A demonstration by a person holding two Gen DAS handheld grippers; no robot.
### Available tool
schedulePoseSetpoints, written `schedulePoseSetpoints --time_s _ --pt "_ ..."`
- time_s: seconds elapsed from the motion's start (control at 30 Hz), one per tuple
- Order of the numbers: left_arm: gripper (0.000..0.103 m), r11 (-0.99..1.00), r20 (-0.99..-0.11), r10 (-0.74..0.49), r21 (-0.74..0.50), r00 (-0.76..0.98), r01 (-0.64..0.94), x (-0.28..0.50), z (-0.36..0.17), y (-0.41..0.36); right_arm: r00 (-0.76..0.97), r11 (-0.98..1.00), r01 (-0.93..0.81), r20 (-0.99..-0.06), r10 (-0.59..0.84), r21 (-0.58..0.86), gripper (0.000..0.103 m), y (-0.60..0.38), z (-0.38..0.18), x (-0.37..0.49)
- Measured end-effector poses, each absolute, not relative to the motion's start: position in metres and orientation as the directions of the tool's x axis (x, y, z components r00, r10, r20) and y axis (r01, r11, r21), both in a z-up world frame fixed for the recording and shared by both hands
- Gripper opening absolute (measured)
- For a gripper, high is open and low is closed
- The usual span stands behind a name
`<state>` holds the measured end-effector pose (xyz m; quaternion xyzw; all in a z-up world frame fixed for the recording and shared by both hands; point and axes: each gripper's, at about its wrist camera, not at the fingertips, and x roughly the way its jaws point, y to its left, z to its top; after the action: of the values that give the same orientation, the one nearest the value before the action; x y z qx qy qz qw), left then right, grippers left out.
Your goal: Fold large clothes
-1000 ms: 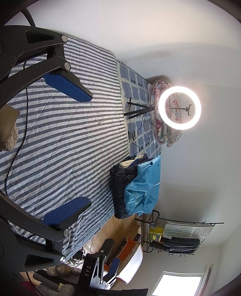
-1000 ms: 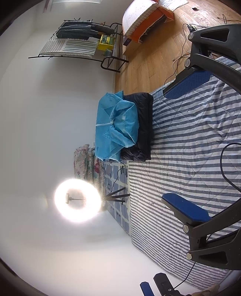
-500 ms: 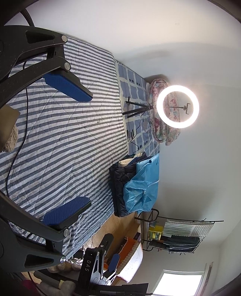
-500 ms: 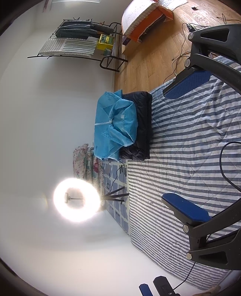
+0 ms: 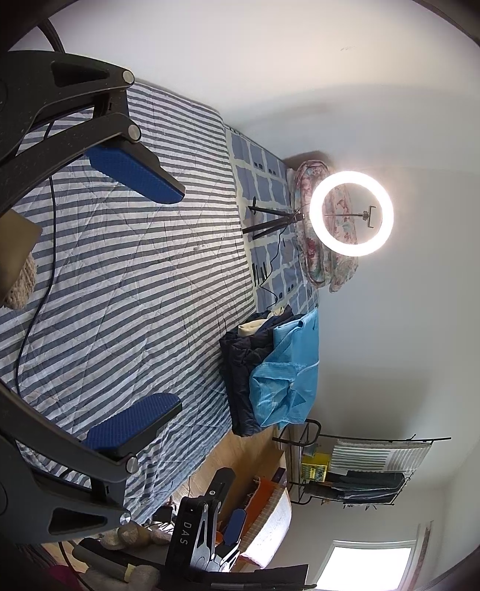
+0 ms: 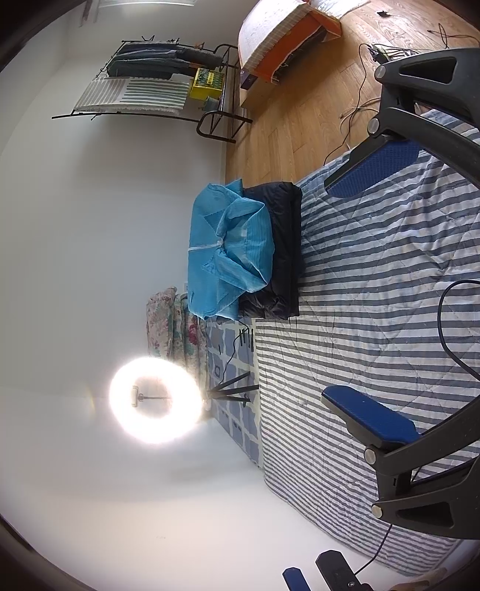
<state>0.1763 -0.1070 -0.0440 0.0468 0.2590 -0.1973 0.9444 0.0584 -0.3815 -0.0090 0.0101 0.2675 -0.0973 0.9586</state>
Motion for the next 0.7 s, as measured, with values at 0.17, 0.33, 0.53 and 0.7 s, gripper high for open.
schedulePoseSetpoints --time_s 0.17,0.33,0.53,0.7 --pt "0.103 0.919 -0.505 -0.346 -0.013 0.791 0.394 0.1768 -0.0440 -0.1066 0.838 0.982 0.185 -0.517 -0.176 -0.035 0.103 -0.3811 -0.0095 0.0586" --pt "0.103 0.920 -0.503 -0.339 0.001 0.795 0.392 0.1775 -0.0444 -0.1061 0.836 0.983 0.180 -0.521 -0.172 -0.036 0.103 -0.3813 -0.0108 0.0596" --pt "0.103 0.922 -0.502 -0.332 0.008 0.799 0.388 0.1780 -0.0458 -0.1053 0.836 0.983 0.179 -0.522 -0.170 -0.034 0.103 -0.3826 -0.0111 0.0609" --pt "0.103 0.922 -0.492 -0.328 0.021 0.806 0.388 0.1756 -0.0468 -0.1057 0.834 0.983 0.180 -0.525 -0.170 -0.033 0.103 -0.3827 -0.0113 0.0610"
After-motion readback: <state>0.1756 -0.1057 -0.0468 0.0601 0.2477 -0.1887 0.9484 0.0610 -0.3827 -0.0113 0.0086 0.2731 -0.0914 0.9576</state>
